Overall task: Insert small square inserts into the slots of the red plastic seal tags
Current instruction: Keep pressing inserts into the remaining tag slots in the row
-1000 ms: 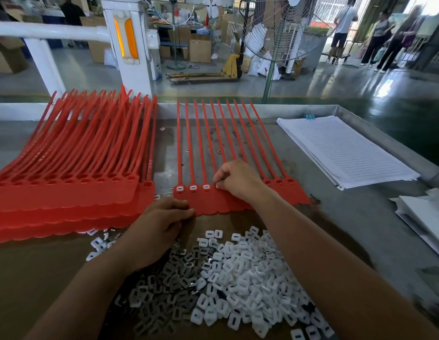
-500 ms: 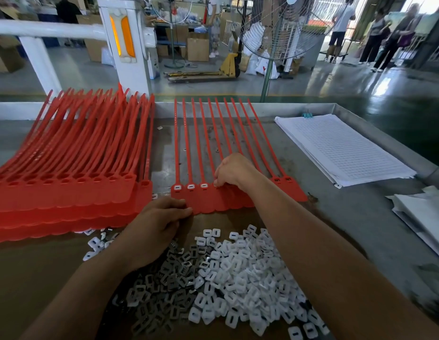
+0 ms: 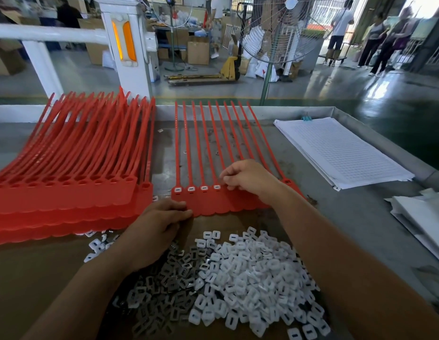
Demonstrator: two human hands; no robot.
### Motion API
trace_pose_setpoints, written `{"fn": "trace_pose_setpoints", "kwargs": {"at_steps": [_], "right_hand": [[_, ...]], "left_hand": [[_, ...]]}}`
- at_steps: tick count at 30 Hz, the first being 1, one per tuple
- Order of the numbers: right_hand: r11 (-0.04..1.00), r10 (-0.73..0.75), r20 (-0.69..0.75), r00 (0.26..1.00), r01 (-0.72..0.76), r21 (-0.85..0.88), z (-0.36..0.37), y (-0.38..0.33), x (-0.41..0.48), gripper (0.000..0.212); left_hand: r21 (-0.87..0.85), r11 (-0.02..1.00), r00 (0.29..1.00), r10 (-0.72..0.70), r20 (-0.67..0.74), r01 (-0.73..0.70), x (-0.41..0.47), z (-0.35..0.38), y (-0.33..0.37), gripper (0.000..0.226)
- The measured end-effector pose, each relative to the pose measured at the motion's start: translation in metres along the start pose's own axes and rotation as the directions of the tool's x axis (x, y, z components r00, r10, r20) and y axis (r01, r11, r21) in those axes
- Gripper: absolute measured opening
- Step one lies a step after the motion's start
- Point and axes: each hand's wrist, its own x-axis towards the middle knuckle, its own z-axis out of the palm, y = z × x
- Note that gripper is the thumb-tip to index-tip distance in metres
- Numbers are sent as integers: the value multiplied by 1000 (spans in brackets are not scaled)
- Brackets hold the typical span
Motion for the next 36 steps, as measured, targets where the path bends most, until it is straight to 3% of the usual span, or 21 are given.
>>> {"fn": "trace_pose_setpoints", "kwargs": {"at_steps": [2, 6, 12, 23, 26, 29, 31, 36], "right_hand": [[999, -31, -8, 999, 31, -10, -5, 2, -10, 8], [972, -90, 30, 996, 94, -217, -16, 5, -31, 12], [933, -1, 216, 976, 79, -351, -24, 6, -61, 12], [795, 90, 245, 965, 79, -602, -10, 2, -69, 9], [817, 44, 227, 973, 96, -568, -12, 4, -71, 11], [944, 29, 128, 991, 15, -331, -13, 6, -72, 14], [969, -3, 91, 996, 26, -248, -14, 7, -70, 11], [956, -71, 11, 997, 71, -285, -16, 4, -61, 19]], "left_hand": [[-5, 1000, 1000, -2, -4, 2, 1, 0, 1, 38], [-3, 1000, 1000, -18, -3, 18, 1, 0, 1, 39], [1, 1000, 1000, -21, 5, 21, 0, -1, 1, 39], [8, 1000, 999, -30, 16, 30, 0, -3, 3, 39], [-1, 1000, 1000, -25, 9, 25, -1, -3, 4, 39], [-5, 999, 999, -34, 12, 34, -1, -3, 4, 39], [-2, 999, 999, -36, 10, 36, 0, -3, 5, 39], [1, 999, 999, -32, 12, 32, -1, -4, 5, 39]]}}
